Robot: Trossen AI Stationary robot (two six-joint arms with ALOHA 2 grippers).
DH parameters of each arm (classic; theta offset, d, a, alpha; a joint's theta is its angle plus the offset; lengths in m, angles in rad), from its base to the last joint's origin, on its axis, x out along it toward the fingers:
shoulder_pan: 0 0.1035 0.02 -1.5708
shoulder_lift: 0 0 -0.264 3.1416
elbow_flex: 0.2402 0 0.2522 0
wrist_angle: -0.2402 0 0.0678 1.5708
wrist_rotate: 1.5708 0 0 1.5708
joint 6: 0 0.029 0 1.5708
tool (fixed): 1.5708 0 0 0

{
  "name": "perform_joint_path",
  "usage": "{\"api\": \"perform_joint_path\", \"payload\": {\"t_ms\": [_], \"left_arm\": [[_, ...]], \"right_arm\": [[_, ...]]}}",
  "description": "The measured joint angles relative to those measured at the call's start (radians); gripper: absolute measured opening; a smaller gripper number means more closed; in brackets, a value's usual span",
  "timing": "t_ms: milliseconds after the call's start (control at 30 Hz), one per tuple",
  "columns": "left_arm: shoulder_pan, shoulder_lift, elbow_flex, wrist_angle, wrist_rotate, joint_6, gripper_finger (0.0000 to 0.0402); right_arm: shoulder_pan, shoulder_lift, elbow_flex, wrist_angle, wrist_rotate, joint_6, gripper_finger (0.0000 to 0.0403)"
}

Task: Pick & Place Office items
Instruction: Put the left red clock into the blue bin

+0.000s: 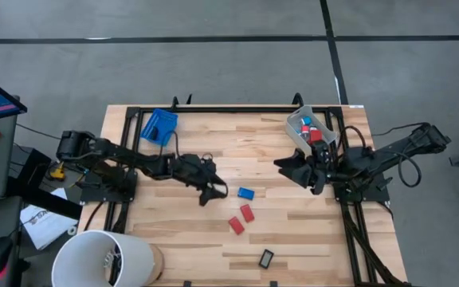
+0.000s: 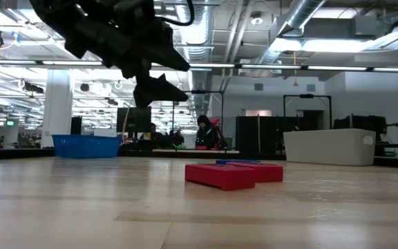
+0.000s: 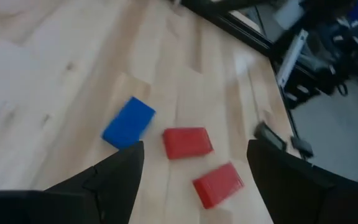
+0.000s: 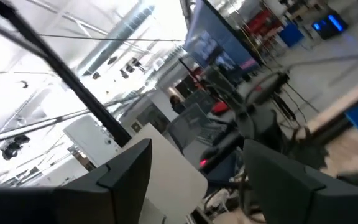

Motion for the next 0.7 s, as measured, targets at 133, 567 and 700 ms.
{"api": "perform_joint_path", "payload": {"t_ms": [133, 567, 700], "left_arm": [[-0.06, 0.0, 0.003, 0.001, 0.035, 0.008, 0.0283], [-0.123, -0.103, 0.031, 0.054, 0.079, -0.265, 0.0314], [-0.136, -0.171, 0.031, 0.031, 0.076, -0.261, 0.0315]], "right_arm": [[0.031, 0.025, 0.0, 0.073, -0.012, -0.14, 0.0245], [0.207, 0.059, 0.165, -0.105, 0.046, -0.445, 0.0245], [0.249, 0.087, 0.31, -0.635, 0.073, -0.295, 0.0245]]}}
